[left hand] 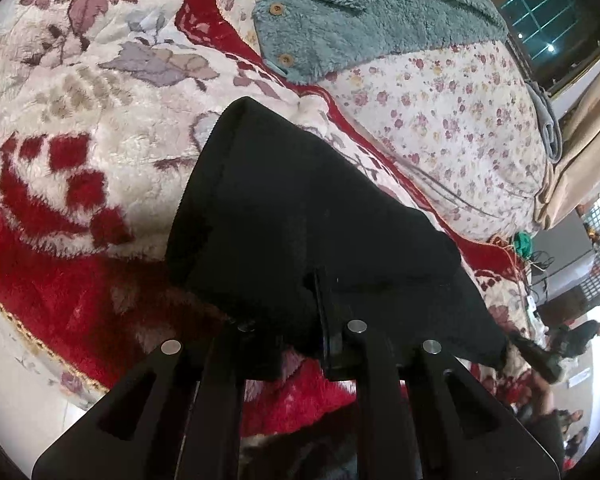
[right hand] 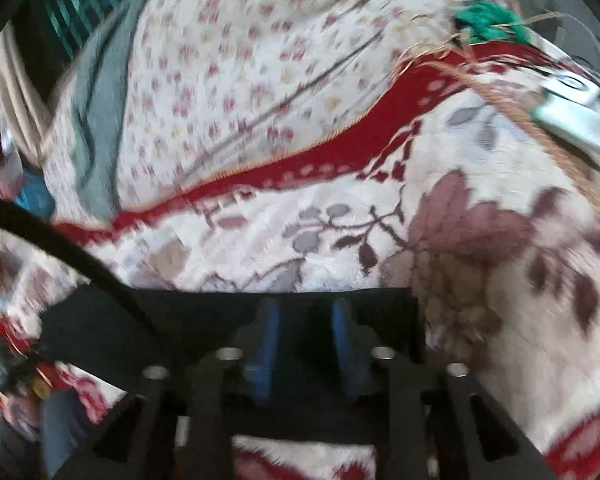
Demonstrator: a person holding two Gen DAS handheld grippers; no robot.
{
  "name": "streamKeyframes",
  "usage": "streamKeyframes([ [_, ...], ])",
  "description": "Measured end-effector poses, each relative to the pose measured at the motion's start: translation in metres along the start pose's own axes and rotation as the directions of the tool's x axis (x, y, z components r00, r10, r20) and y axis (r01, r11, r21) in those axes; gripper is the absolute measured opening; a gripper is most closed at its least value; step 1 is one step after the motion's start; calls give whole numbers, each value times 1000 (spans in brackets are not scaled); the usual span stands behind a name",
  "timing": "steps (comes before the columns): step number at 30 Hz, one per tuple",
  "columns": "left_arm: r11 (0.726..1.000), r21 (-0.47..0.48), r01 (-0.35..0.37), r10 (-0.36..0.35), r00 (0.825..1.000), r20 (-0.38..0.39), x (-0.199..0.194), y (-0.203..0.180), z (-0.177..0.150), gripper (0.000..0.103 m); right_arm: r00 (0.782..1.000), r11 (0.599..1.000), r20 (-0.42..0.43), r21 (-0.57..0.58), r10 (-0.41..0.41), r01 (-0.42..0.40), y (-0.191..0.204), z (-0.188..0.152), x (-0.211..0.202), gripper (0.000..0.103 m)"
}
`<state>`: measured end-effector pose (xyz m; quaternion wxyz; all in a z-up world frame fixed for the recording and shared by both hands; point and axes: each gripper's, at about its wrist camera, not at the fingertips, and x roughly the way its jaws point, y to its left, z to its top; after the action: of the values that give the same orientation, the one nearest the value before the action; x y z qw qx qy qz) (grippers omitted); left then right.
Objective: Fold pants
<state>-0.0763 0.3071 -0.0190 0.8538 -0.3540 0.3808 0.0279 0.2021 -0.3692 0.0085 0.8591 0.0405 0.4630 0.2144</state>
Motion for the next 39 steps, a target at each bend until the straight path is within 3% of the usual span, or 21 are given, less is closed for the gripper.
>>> streamKeyframes([
  [2, 1000, 8, -21, 21, 1000, -4, -12, 2, -2, 15, 984, 990, -120, -67, -133, 125, -9, -7, 38, 30],
  [4, 995, 32, -96, 94, 994, 52, -36, 2, -3, 27, 994, 996, -61, -35, -88, 86, -19, -13, 34, 30],
  [5, 991, 35, -129, 125, 988, 94, -47, 1, -3, 31, 994, 996, -71, -5, -85, 84, -23, -14, 32, 30],
  [7, 979, 22, -203, 193, 955, 227, -76, -8, 0, 31, 989, 991, -64, 15, -131, 133, -21, -14, 21, 30],
  [9, 989, 12, -145, 136, 947, 289, -90, -20, 7, 31, 979, 980, -46, 19, -197, 198, -11, -12, 9, 30],
  [10, 995, 20, -102, 91, 947, 307, -93, -30, 12, 31, 982, 982, -25, 31, -188, 189, -6, -11, 1, 30],
  [12, 995, 82, -56, 29, 956, 293, -80, -60, 21, 39, 997, 997, 36, 53, -64, 62, 15, -10, -20, 31],
  [15, 989, 131, -69, 44, 982, 186, -30, -81, 22, 40, 998, 999, 45, -7, -39, 39, 51, -18, -21, 33],
  [17, 995, 66, -82, 77, 995, 69, 5, -72, 16, 40, 998, 998, -40, 4, -55, 55, 55, -27, -7, 33],
  [19, 995, 14, -98, 99, 995, -34, 34, -61, 6, 39, 986, 994, -150, 70, -71, 83, 47, -31, 5, 33],
  [20, 994, -3, -108, 108, 994, -26, 40, -56, 2, 39, 973, 988, -223, 128, -60, 90, 41, -35, 12, 34],
  [21, 994, -3, -110, 110, 994, -1, 38, -59, 0, 39, 972, 982, -231, 169, -41, 81, 38, -37, 12, 34],
  [24, 985, 5, -170, 169, 985, 43, 28, -82, 5, 40, 996, 978, -90, 205, -21, 39, 48, -45, -11, 33],
  [26, 992, 29, -121, 117, 988, 99, 19, -104, 2, 40, 1000, 983, -7, 185, 8, -6, 63, -54, -21, 33],
  [28, 995, 84, -62, 50, 989, 136, 17, -130, -8, 40, 999, 991, 35, 131, -32, 27, 79, -61, -26, 33],
  [30, 985, 169, 23, -42, 993, 108, 30, -161, -25, 44, 997, 996, 54, 77, -60, 55, 90, -58, -24, 33],
  [32, 970, 234, 62, -80, 994, 69, 51, -177, -44, 44, 998, 997, 31, 58, -49, 47, 91, -56, -19, 33],
  [34, 948, 316, -46, 34, 998, 44, 70, -193, -56, 43, 1000, 996, 19, 94, -5, 3, 82, -56, -17, 33],
  [35, 922, 375, -91, 76, 996, 54, 74, -205, -62, 44, 1000, 993, 23, 116, 13, -16, 75, -59, -19, 33],
  [37, 900, 431, -72, 43, 996, 76, 72, -213, -67, 44, 998, 983, 43, 175, 52, -59, 62, -60, -21, 33],
  [39, 887, 453, -94, 74, 995, 62, 78, -215, -70, 44, 996, 976, 60, 204, 66, -77, 56, -60, -22, 33],
])
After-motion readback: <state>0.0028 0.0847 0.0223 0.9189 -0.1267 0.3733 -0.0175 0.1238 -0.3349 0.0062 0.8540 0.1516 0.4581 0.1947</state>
